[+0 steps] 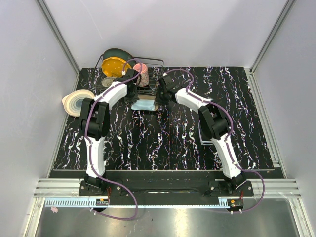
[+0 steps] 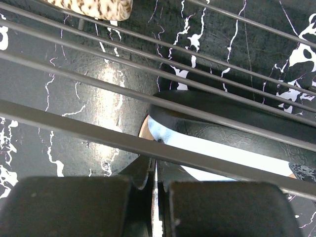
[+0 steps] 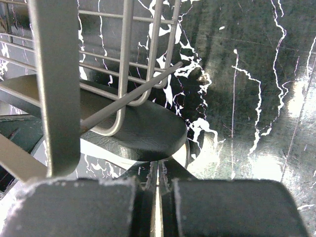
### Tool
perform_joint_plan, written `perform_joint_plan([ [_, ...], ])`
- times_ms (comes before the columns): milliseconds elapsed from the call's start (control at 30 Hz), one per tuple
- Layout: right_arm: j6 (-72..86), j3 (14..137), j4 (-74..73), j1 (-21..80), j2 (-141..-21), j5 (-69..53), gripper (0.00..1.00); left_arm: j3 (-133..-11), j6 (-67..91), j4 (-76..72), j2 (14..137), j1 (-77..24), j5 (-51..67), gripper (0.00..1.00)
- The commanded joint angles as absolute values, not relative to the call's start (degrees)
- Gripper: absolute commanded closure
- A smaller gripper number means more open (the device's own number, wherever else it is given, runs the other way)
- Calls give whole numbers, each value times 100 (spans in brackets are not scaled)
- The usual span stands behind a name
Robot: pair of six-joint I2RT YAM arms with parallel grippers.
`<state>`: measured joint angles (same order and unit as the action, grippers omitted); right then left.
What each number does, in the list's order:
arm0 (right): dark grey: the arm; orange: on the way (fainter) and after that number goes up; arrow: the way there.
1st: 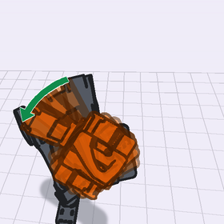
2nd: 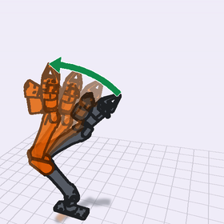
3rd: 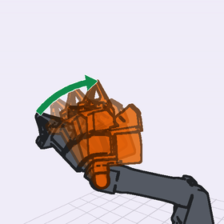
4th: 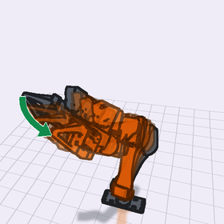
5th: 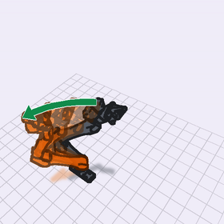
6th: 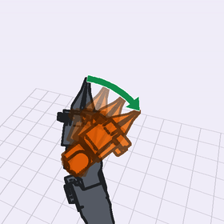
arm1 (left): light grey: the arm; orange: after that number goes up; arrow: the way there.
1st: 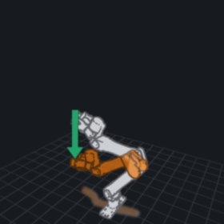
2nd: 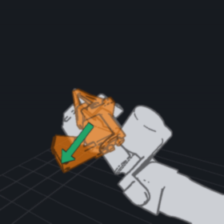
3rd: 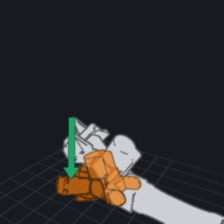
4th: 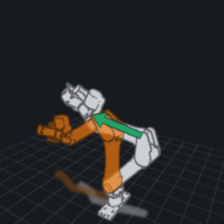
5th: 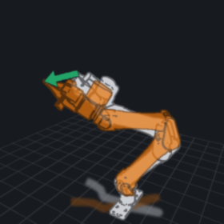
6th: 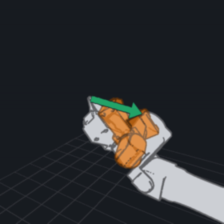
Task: Organize the sunglasses
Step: Place the folded cleaning cloth in the sunglasses case.
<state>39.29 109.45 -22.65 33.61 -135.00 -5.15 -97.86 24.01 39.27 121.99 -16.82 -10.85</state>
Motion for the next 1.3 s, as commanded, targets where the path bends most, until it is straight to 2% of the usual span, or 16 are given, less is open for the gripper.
perform_joint_plan([
  [0, 3911, 10925, -2118, 3401, -13465, -378, 100, -9958, 2391, 3779, 12269, -1652, -1371, 100],
  [667, 3981, 10775, -2153, 3401, -13465, -299, 100, -10116, 2329, 3893, 12463, -1644, -1459, 99],
  [800, 3955, 10758, -2153, 3401, -13447, -325, 93, -10081, 2312, 3894, 12472, -1652, -1485, 94],
  [1100, 3823, 10740, -2136, 3401, -13289, -273, 77, -10037, 2329, 3902, 12393, -1644, -1538, 90],
  [1267, 3814, 10635, -2066, 3410, -13149, -229, 74, -10046, 2338, 3893, 12340, -1652, -1494, 73],
])
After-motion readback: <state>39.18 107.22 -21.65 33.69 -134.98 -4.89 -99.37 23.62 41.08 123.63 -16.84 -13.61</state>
